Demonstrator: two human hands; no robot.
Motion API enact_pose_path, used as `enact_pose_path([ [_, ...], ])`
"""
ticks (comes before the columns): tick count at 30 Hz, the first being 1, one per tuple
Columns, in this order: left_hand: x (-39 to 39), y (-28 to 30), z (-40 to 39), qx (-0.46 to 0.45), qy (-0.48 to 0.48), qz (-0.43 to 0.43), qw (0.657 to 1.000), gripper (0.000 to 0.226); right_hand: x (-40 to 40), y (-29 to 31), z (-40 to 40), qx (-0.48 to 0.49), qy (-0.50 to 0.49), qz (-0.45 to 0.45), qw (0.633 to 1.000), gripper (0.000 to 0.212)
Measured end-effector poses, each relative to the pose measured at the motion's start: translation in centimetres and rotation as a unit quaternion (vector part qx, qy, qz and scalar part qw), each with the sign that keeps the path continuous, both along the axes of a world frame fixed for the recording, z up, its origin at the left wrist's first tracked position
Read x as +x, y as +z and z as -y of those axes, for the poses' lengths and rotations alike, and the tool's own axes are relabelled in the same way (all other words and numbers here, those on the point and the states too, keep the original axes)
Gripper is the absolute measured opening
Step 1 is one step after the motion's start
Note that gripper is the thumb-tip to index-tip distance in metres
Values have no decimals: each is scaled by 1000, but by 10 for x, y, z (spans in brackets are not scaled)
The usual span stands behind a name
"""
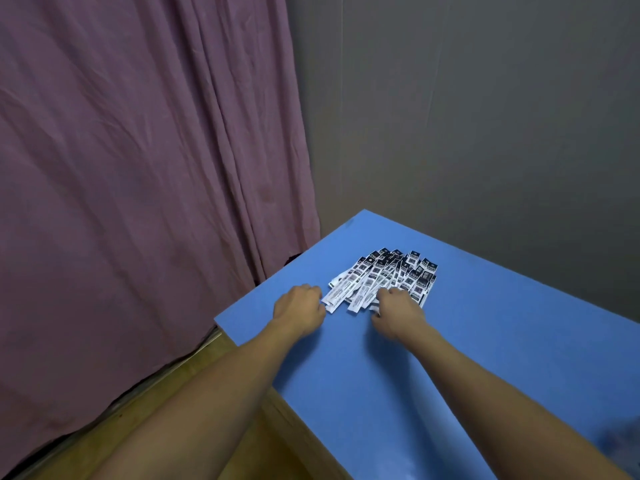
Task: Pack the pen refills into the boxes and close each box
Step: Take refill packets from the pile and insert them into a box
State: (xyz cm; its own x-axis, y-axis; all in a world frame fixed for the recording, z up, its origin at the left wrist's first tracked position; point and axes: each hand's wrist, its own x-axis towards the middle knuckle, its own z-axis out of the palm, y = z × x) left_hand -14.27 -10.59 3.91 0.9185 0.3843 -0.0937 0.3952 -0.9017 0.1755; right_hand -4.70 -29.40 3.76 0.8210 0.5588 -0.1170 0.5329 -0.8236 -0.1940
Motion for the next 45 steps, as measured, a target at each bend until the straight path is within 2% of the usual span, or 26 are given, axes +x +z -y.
enact_pose_path([
  [7, 52, -18, -7, -20, -12, -4, 1000, 31, 26, -10, -11, 14, -20, -5, 1000, 34],
  [11, 85, -22, -6, 14, -10, 3, 1000, 36, 32, -12, -12, 11, -38, 2, 999, 37],
  [15, 113, -23, -7, 6, -22, 16, 1000, 43, 37, -11, -17, 6, -57, 9, 998, 37],
  [18, 127, -24, -7, -1, -30, 1, 1000, 40, 42, -8, -22, 1, -72, 15, 997, 39],
  [22, 134, -25, -3, 0, -32, -38, 999, 26, 45, -3, -27, 9, -79, 17, 997, 39],
  [25, 138, -22, 1, -15, -17, -49, 999, 24, 48, 1, -29, 6, -78, 19, 997, 35],
  [35, 142, -26, -2, -73, 15, -39, 996, 25, 50, 8, -26, 12, -71, 22, 997, 36],
  [41, 138, -19, 1, -53, 15, -33, 998, 17, 52, 6, -17, 11, -61, 18, 998, 36],
  [45, 132, -16, 1, -106, 36, -15, 994, 10, 54, 5, -13, 17, -53, 15, 998, 36],
])
